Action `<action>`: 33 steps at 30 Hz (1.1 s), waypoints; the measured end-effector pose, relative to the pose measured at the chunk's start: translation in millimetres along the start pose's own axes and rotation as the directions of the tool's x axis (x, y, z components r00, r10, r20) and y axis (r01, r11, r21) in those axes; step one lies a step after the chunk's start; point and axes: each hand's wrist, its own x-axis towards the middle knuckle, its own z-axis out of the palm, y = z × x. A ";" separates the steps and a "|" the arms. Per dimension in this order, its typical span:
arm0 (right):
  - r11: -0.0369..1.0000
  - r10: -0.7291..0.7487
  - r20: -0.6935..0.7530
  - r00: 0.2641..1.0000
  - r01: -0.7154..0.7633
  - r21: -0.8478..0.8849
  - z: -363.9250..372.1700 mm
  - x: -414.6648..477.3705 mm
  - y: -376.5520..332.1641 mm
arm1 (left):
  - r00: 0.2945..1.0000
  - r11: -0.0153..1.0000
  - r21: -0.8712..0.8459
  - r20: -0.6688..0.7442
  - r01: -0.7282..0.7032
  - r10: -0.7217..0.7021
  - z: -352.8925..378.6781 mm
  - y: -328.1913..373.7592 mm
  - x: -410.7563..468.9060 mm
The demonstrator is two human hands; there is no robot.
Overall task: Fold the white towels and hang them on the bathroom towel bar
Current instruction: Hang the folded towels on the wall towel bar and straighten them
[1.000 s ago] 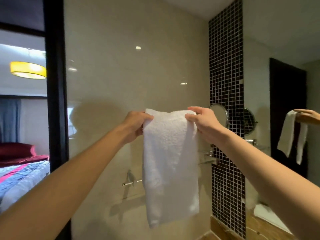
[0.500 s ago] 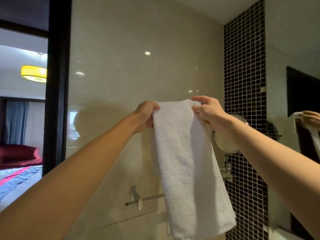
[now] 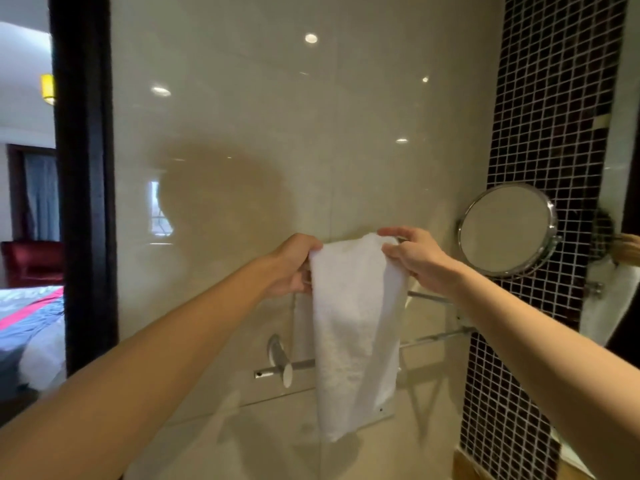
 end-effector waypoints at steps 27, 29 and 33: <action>0.895 0.442 0.039 0.896 -0.437 -0.090 48.9 -19.3 132.1 | 0.935 0.853 0.483 -0.355 0.197 -0.015 2.0 -114.6 13.5; 0.899 0.429 0.022 0.903 -0.425 -0.105 51.7 -19.8 134.8 | 0.937 0.726 0.672 -0.330 0.147 0.115 6.8 -118.6 14.1; 0.898 0.400 0.004 0.916 -0.392 -0.198 57.3 -21.1 143.5 | 0.944 0.501 0.859 -0.246 0.108 0.219 17.2 -128.3 17.4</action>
